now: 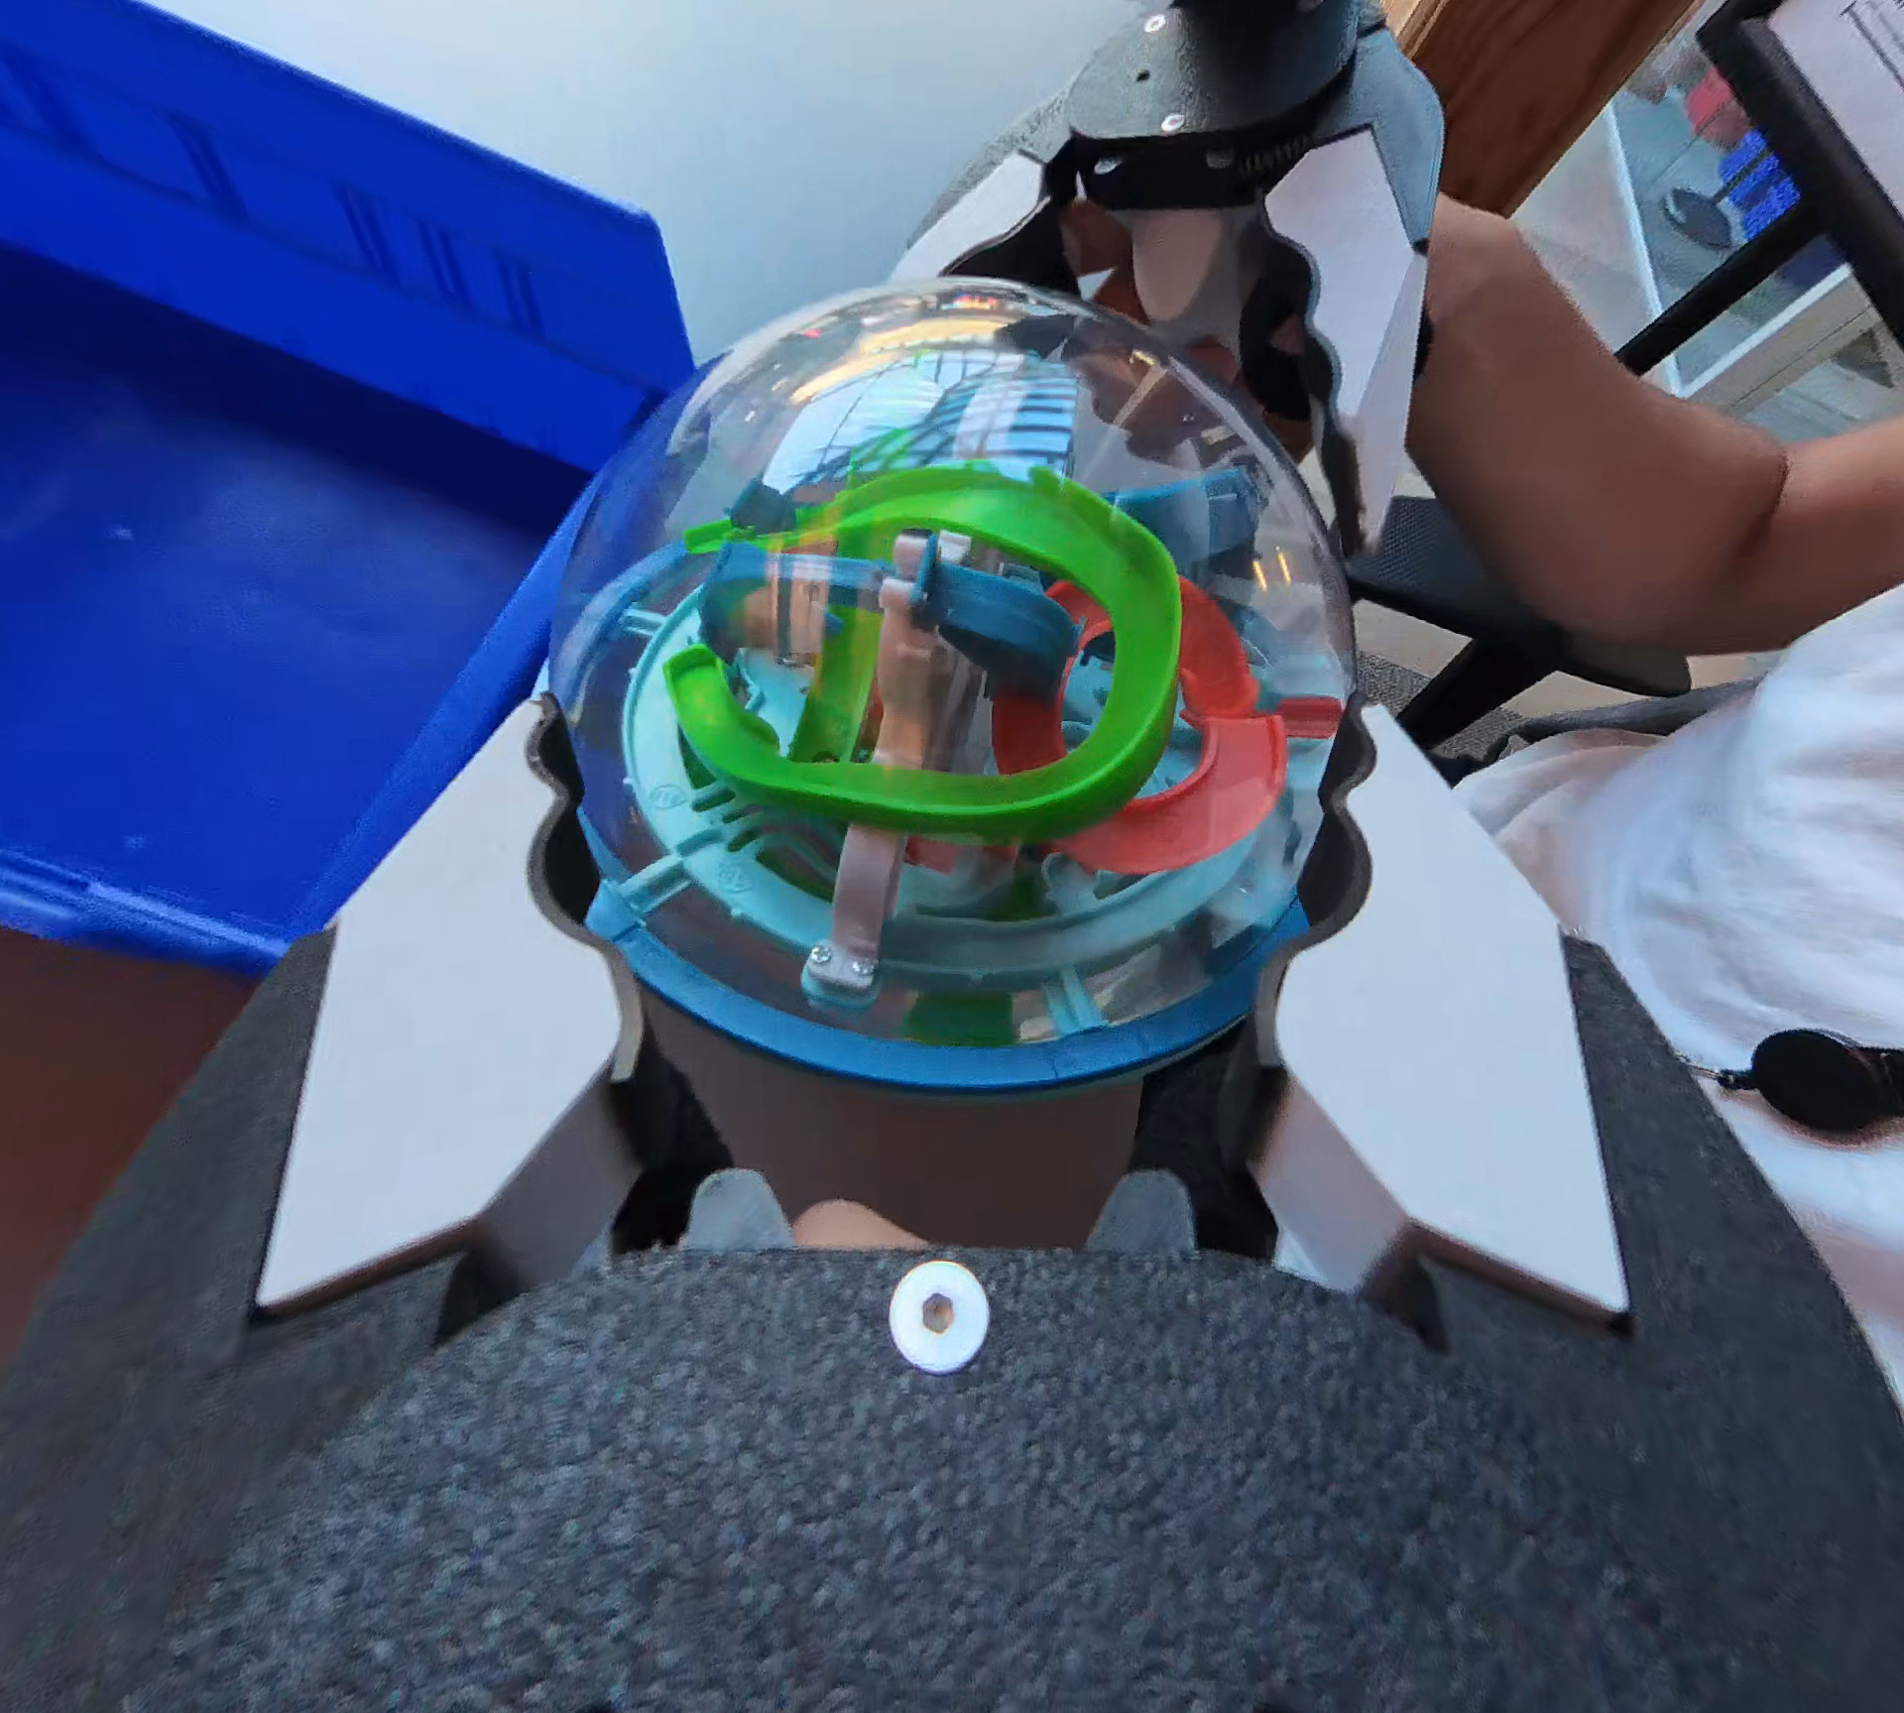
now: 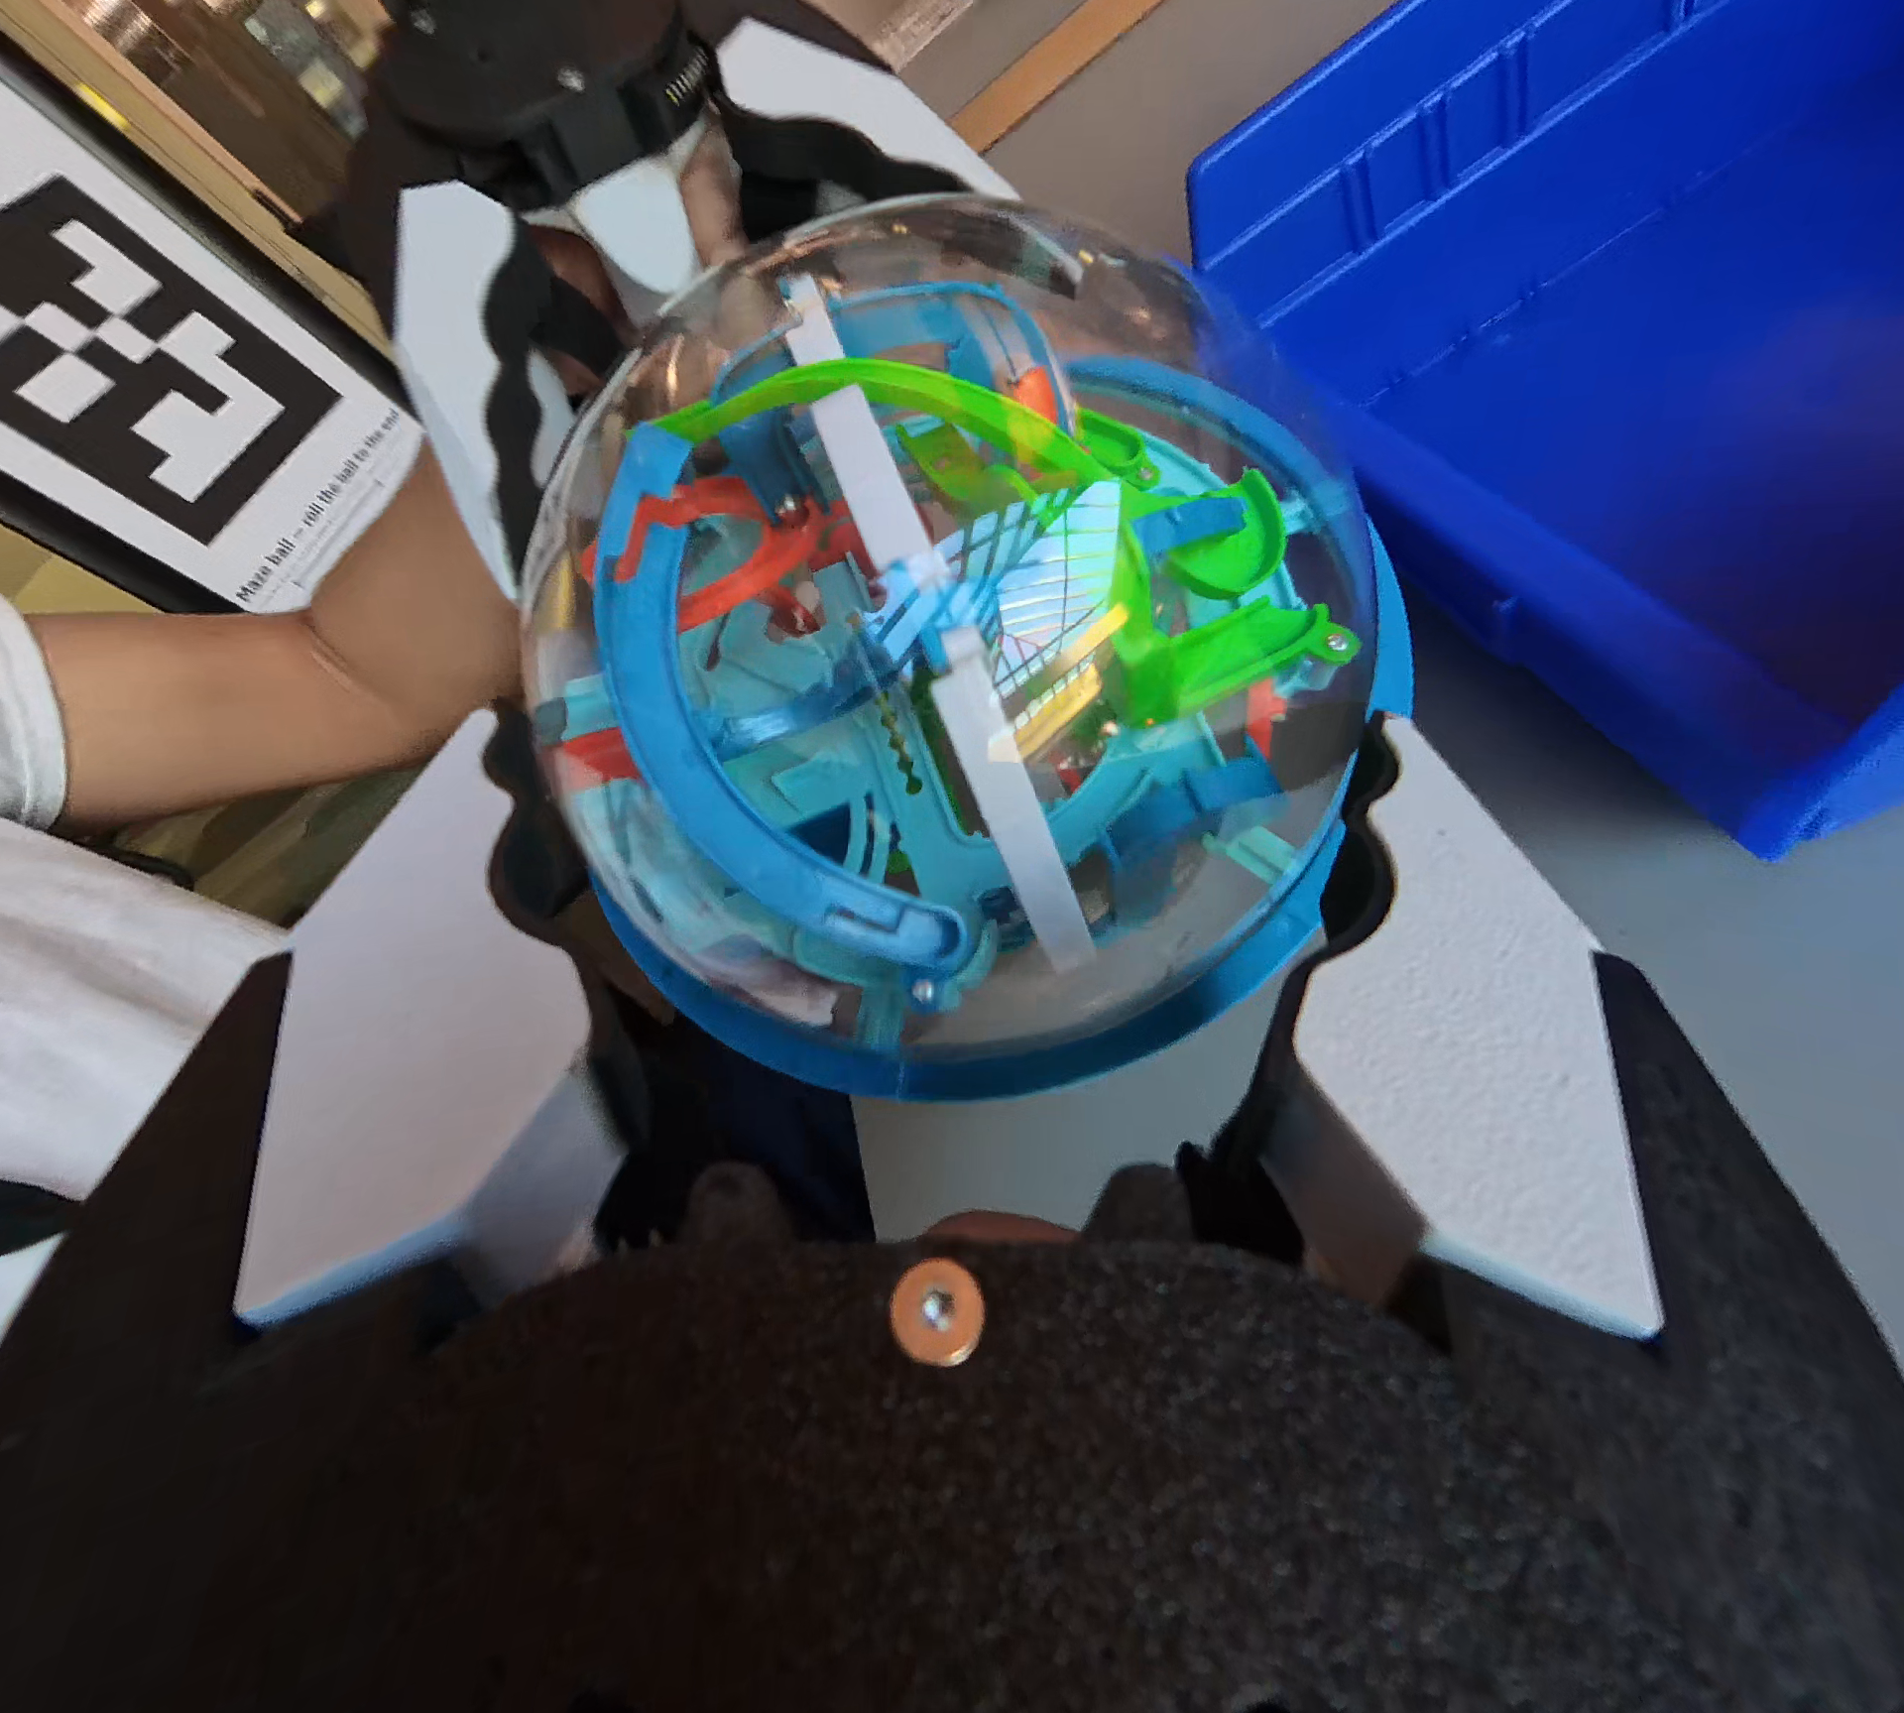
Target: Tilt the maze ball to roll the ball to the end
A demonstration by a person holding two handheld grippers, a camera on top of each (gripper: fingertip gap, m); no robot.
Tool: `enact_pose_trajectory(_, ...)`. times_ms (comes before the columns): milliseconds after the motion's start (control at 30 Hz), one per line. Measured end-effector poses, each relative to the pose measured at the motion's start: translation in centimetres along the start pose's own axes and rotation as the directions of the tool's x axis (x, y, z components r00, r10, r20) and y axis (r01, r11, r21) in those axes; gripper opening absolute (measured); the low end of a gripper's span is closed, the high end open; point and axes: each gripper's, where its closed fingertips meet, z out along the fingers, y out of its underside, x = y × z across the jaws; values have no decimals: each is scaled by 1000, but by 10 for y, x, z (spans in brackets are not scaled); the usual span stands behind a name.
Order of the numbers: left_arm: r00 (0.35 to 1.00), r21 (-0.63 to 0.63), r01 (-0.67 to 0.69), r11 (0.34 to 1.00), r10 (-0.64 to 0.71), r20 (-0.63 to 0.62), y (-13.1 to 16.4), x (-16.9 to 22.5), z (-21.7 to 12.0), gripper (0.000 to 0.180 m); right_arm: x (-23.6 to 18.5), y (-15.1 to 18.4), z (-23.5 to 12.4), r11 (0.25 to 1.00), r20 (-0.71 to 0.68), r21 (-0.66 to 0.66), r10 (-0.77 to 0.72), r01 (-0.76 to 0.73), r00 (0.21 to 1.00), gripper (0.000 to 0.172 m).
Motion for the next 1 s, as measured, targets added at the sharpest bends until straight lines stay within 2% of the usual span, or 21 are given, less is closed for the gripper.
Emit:
enact_pose_trajectory(133, 999, 103, 52, 993, -54, 9, 10, -3, -12, 138, -2, 0, -30, 980, -17, 201, 12, -8, 1000, 141)
enact_pose_trajectory(200, 997, 171, 74, 982, -77, 11, 15, -4, -17, 138, 0, 15, -33, 976, -62, 218, 30, -15, 998, 145)
enact_pose_trajectory(333, 994, 275, 109, 955, -113, -2, 23, -5, -24, 138, -5, 35, 1, 985, -104, 167, -21, 38, 994, 154)
enact_pose_trajectory(433, 991, 324, 121, 938, -131, 7, 27, -2, -24, 138, -12, 24, 24, 975, -70, 223, 27, -10, 997, 154)
enact_pose_trajectory(600, 986, 383, 138, 913, -163, 34, 32, 5, -26, 138, -13, 20, 28, 974, -80, 226, 14, 5, 997, 154)
enact_pose_trajectory(767, 994, 277, 35, 960, -61, 86, 39, 9, -33, 133, -15, 25, 28, 994, -45, 83, -74, 77, 996, 154)
enact_pose_trajectory(833, 997, 226, -2, 974, -17, 80, 33, 7, -39, 139, -15, 24, 30, 995, -16, 44, -94, 94, 995, 154)
enact_pose_trajectory(933, 996, 89, -56, 994, 50, 68, 25, 0, -37, 147, -16, 19, 35, 992, 30, -15, -124, 124, 992, 154)
enact_pose_trajectory(1000, 996, -38, -78, 996, 79, 27, 30, 2, -28, 151, -16, 16, 39, 989, 54, -45, -141, 143, 989, 154)
